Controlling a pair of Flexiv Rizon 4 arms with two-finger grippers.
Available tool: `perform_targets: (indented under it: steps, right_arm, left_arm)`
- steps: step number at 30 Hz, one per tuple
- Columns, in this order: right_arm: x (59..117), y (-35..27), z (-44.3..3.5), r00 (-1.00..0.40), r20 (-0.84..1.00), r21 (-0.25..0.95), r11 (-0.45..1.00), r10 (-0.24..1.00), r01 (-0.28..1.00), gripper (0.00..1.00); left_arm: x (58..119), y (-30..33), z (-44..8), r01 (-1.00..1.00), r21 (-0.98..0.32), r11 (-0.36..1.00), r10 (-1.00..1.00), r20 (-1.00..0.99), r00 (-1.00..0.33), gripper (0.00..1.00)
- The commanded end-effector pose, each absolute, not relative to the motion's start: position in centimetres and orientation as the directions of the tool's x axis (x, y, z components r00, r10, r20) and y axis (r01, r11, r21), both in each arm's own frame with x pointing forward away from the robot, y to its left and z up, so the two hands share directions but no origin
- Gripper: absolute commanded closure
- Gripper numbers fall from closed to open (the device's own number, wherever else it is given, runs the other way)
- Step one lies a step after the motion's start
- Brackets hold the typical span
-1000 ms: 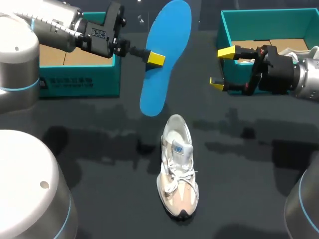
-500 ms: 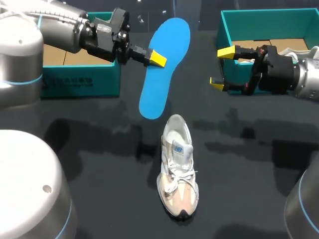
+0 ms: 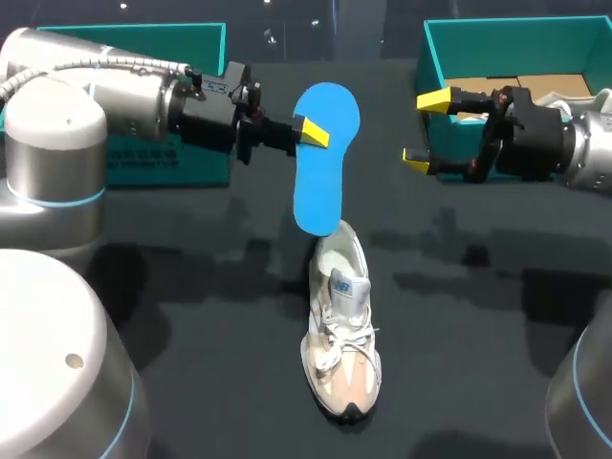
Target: Take the shoe out of the shoebox, open the shoe tongue, remove and reinsert the insole, then place the shoe into the shoebox
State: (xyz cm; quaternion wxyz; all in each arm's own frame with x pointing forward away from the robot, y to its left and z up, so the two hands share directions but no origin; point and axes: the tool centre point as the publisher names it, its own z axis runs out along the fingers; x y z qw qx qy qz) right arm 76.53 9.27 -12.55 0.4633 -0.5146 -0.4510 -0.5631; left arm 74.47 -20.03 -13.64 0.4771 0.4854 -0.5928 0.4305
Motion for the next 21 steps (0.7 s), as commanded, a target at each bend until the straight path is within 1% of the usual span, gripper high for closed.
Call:
perform_targets:
  steps: [1, 19, 21]
  right_arm:
    - [76.4, 9.3, -12.6, -0.041, 0.998, 0.031, -0.164, -0.056, 0.986, 0.00]
    - [76.4, 9.3, -12.6, -0.041, 0.998, 0.031, -0.164, -0.056, 0.986, 0.00]
    - [76.6, 9.2, -12.4, -0.047, 0.998, 0.041, -0.142, -0.037, 0.989, 0.00]
  left_arm:
    - [73.6, -20.5, -14.8, -0.998, -0.059, 0.037, -0.147, 0.987, -0.064, 1.00]
    - [75.6, -22.7, -17.6, -0.995, 0.048, -0.090, -0.133, 0.989, 0.059, 1.00]
    - [75.8, -22.9, -17.8, -0.994, 0.051, -0.101, -0.129, 0.990, 0.064, 1.00]
